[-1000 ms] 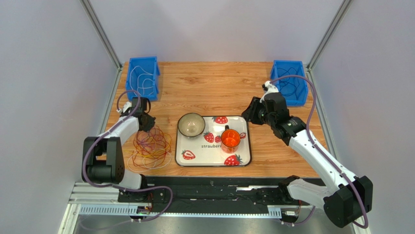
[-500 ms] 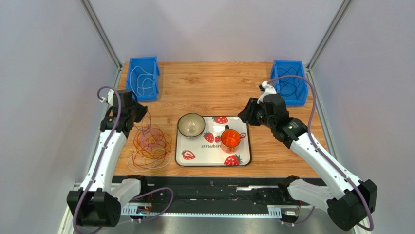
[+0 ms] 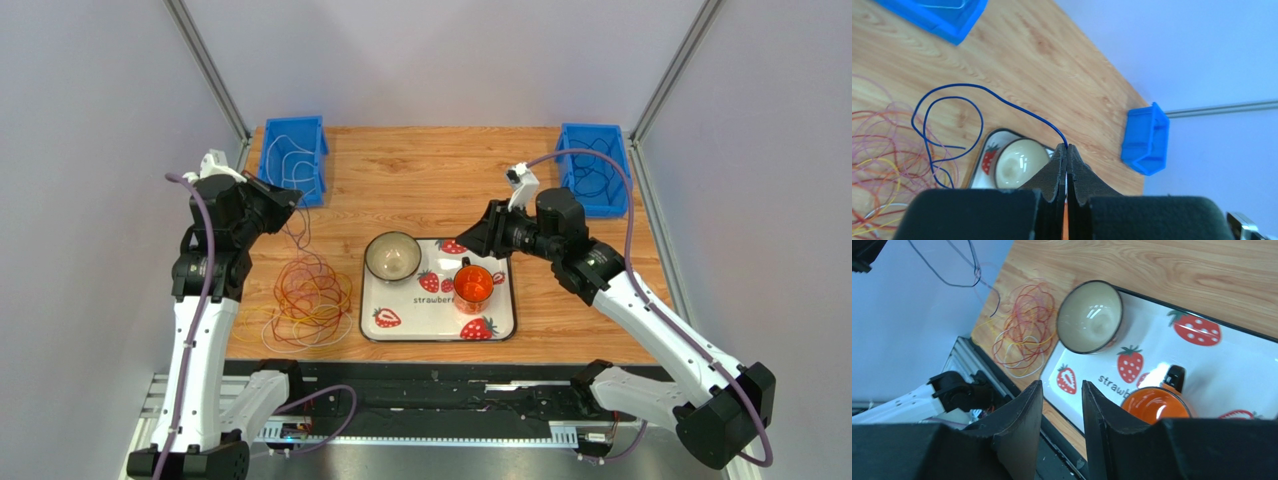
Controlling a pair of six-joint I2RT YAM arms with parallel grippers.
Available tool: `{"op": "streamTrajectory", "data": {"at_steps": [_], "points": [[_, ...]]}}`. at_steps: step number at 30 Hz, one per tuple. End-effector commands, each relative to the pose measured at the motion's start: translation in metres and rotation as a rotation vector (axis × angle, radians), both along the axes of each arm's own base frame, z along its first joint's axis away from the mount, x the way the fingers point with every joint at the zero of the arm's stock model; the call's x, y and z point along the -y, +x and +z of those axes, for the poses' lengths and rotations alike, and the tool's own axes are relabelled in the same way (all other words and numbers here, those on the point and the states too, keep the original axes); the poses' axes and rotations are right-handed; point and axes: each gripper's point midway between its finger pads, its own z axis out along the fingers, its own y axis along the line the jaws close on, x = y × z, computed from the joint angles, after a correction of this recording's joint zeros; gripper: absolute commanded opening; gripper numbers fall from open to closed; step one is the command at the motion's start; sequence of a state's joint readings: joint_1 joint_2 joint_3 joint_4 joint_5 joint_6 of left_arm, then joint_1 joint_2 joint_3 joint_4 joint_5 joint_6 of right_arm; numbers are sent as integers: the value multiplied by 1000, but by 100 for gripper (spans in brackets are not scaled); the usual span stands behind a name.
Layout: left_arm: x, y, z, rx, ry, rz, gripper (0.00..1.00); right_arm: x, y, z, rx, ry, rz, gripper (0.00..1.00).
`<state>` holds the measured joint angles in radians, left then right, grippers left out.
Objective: Untangle the cables
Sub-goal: Pick up the cable from the cable.
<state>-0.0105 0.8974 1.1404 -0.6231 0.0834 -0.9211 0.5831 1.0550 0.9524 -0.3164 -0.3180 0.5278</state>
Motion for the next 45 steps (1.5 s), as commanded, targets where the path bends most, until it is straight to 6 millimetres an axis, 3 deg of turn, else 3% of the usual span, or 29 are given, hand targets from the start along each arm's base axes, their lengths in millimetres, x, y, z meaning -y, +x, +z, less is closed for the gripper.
{"op": "streamTrajectory", "data": {"at_steps": [1, 5, 13, 15, 17, 18, 20, 23, 24, 25, 27, 28, 35, 45], "points": [[15, -18, 59, 191, 2, -103, 0, -33, -16, 48, 97, 126, 183, 38], [29, -28, 90, 310, -13, -185, 0, -57, -26, 54, 106, 145, 255, 38], [39, -46, 112, 377, -21, -249, 0, -104, -23, 69, 99, 201, 312, 42], [42, -50, 115, 385, -21, -270, 0, -120, -18, 62, 74, 193, 322, 43], [43, -54, 117, 387, -20, -281, 0, -137, -18, 74, 93, 215, 347, 44], [44, -55, 117, 385, -20, -286, 0, -149, -12, 63, 74, 196, 350, 45], [47, -58, 116, 387, -19, -306, 0, -164, -7, 75, 88, 218, 365, 45], [49, -63, 116, 389, -15, -323, 0, -192, 2, 61, 31, 220, 397, 44], [49, -65, 115, 384, -12, -324, 0, -199, 3, 67, 50, 249, 419, 44], [49, -66, 114, 383, -10, -324, 0, -208, 7, 55, 27, 242, 425, 44], [51, -69, 114, 388, -9, -337, 0, -218, 8, 61, 23, 266, 439, 44], [52, -70, 114, 390, -10, -343, 0, -225, 11, 50, 1, 260, 444, 44], [58, -75, 109, 380, -19, -385, 0, -251, 2, 56, -17, 303, 517, 45], [60, -76, 103, 372, -7, -408, 0, -270, -21, 80, -21, 396, 657, 50]]}}
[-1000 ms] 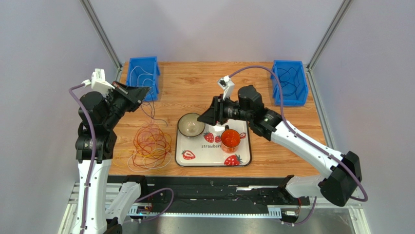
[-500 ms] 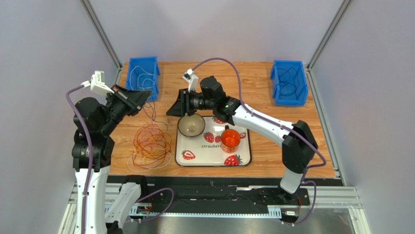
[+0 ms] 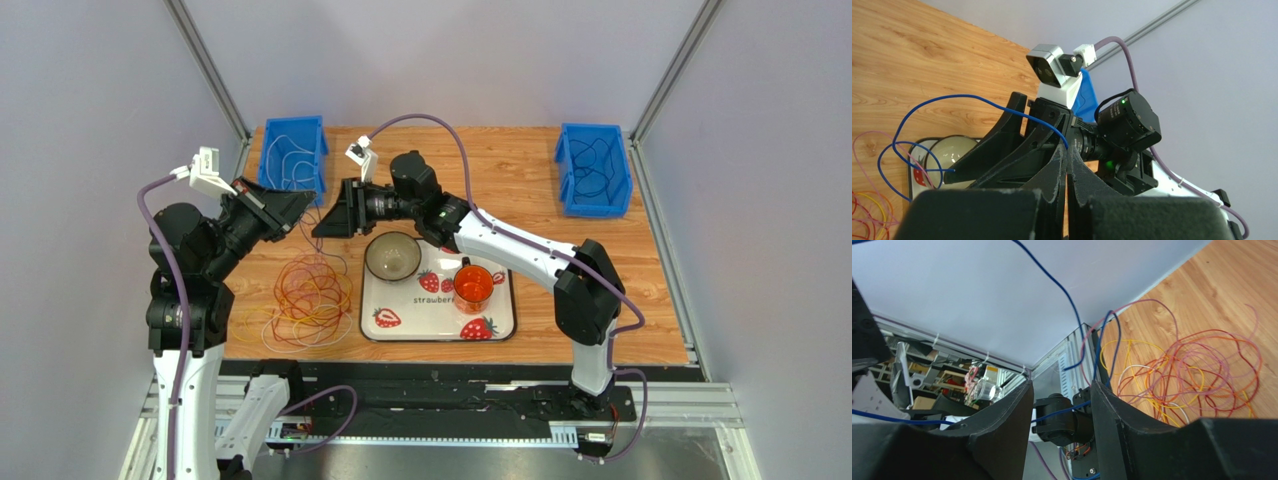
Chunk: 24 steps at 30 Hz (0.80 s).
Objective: Untangle the cables
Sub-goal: Pick up the cable from the cable.
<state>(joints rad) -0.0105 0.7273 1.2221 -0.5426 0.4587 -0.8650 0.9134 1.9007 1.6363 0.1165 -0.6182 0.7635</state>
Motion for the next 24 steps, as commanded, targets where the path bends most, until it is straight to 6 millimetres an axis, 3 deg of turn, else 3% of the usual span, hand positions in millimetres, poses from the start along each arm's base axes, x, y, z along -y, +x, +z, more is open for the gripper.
{"op": "streamTrajectory", "data": {"at_steps": [1, 10, 24], "points": [[3, -5, 5, 34, 22, -27, 0, -11, -15, 31, 34, 93, 84, 50], [8, -9, 12, 52, 14, -64, 0, -26, -14, 20, 14, 79, 86, 52], [18, -29, 31, 89, 11, -140, 0, -60, 2, -23, -21, -2, 51, 51]]}}
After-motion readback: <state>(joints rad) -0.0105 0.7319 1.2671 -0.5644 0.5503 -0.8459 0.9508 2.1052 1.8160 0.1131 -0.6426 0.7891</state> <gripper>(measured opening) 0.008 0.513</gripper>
